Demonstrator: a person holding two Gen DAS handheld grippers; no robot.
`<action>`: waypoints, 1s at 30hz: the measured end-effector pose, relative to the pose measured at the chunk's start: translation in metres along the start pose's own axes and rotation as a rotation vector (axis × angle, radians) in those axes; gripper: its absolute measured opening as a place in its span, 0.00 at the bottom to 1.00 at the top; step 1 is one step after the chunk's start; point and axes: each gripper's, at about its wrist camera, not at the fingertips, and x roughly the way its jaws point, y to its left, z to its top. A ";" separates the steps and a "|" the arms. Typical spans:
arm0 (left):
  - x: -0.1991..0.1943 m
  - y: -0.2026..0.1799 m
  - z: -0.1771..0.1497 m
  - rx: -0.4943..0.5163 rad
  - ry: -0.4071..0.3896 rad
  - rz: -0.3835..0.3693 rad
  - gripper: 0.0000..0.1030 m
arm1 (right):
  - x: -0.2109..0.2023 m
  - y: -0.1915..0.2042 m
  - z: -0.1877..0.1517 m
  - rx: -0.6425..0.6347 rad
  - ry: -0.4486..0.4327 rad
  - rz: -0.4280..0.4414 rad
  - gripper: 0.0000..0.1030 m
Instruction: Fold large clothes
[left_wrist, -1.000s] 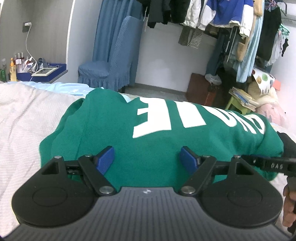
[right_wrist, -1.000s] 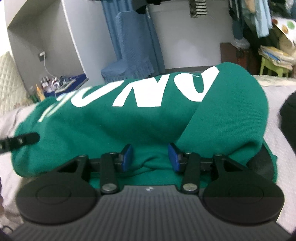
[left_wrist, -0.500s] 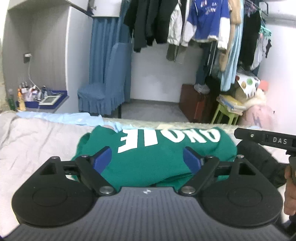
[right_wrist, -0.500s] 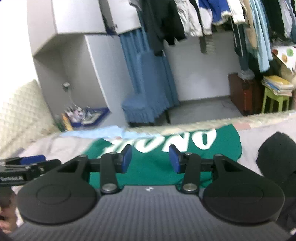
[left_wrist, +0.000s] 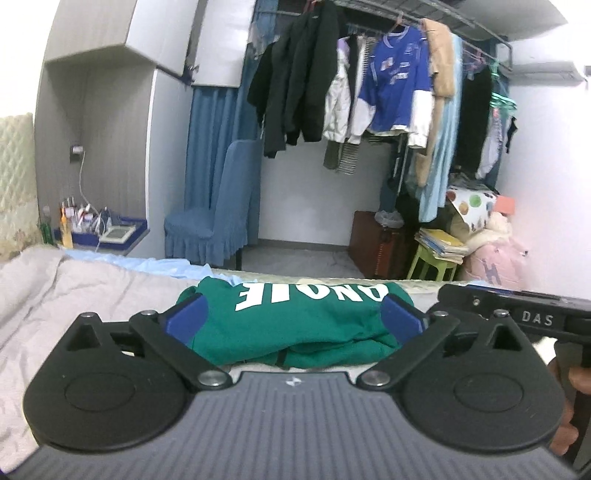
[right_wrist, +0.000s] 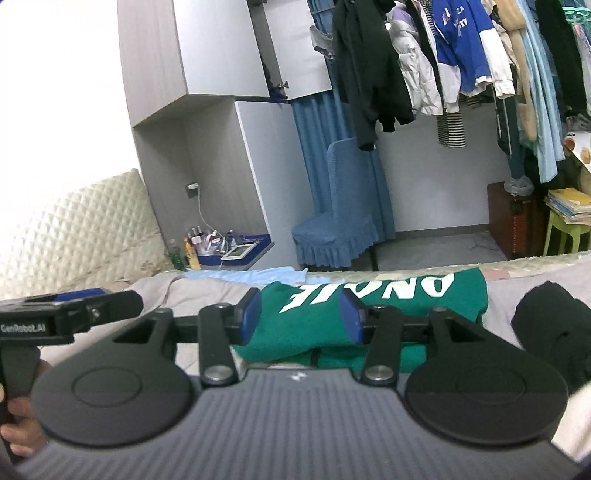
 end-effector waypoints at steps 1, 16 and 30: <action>-0.009 -0.004 -0.003 0.019 -0.007 0.003 1.00 | -0.005 0.002 -0.004 0.000 0.001 -0.004 0.49; -0.070 0.000 -0.045 0.051 -0.049 0.022 1.00 | -0.046 0.025 -0.055 -0.008 0.002 -0.103 0.49; -0.071 0.029 -0.054 0.016 -0.040 0.031 1.00 | -0.045 0.030 -0.079 0.017 0.038 -0.134 0.81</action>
